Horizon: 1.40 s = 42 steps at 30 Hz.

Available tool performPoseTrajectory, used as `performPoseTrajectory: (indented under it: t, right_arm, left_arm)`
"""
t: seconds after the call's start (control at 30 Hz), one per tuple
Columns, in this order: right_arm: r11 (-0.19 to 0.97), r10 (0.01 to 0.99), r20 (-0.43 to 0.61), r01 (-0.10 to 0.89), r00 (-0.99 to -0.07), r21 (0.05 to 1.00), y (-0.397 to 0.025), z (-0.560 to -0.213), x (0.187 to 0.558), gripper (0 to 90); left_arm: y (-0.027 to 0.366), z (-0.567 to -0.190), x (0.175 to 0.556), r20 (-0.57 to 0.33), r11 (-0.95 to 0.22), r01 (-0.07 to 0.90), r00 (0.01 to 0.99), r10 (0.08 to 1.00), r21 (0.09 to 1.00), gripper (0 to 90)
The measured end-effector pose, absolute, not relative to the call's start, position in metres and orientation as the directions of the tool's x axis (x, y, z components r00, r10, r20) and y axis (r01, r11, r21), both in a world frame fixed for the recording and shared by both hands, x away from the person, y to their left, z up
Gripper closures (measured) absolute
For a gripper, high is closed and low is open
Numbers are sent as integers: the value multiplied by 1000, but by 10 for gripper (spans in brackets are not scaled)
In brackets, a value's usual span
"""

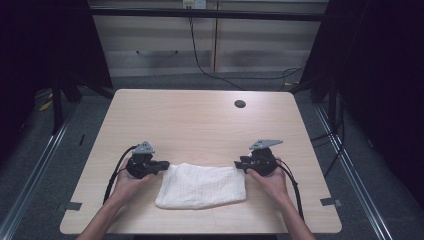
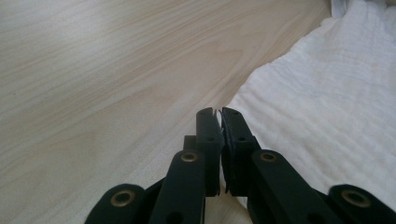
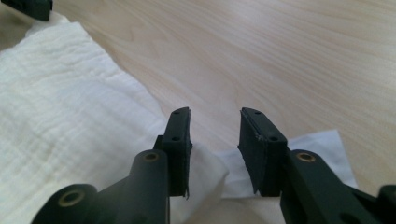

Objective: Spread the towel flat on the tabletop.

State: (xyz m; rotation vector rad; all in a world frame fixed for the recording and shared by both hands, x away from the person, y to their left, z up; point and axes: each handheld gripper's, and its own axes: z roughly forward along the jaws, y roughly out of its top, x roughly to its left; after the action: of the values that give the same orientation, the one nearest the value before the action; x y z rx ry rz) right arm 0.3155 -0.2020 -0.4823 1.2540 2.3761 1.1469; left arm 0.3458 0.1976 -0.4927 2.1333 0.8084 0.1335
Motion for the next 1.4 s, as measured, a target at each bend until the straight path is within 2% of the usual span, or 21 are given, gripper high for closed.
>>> performPoseTrajectory:
  t: [0.1, 0.27, 0.47, 0.63, 0.83, 1.03, 1.17, 1.4]
  right_arm:
    - [358, 773, 143, 610, -618, 707, -204, -484, 309, 588]
    - [383, 774, 130, 622, -619, 683, -205, -491, 304, 565]
    - [323, 778, 149, 593, -610, 738, -211, -473, 304, 522]
    - [290, 789, 149, 575, -596, 765, -219, -460, 299, 487]
    - [262, 799, 155, 569, -581, 780, -230, -455, 295, 481]
    - [243, 808, 155, 561, -569, 792, -236, -452, 293, 480]
    - [252, 804, 152, 560, -575, 789, -232, -453, 293, 488]
    - [277, 778, 166, 568, -606, 775, -215, -458, 306, 543]
  left_arm:
    - [198, -493, 345, -191, -437, 509, 785, 590, 742, 867]
    - [198, -489, 344, -203, -417, 507, 784, 587, 755, 868]
    - [205, -464, 344, -227, -330, 484, 779, 585, 810, 871]
    - [200, -439, 344, -214, -292, 435, 798, 563, 852, 871]
    - [185, -391, 347, -154, -268, 343, 827, 541, 900, 872]
    - [182, -357, 329, -100, -232, 242, 862, 497, 942, 872]
    - [193, -358, 321, -102, -204, 229, 864, 494, 952, 872]
    - [217, -395, 327, -161, -199, 314, 822, 547, 928, 872]
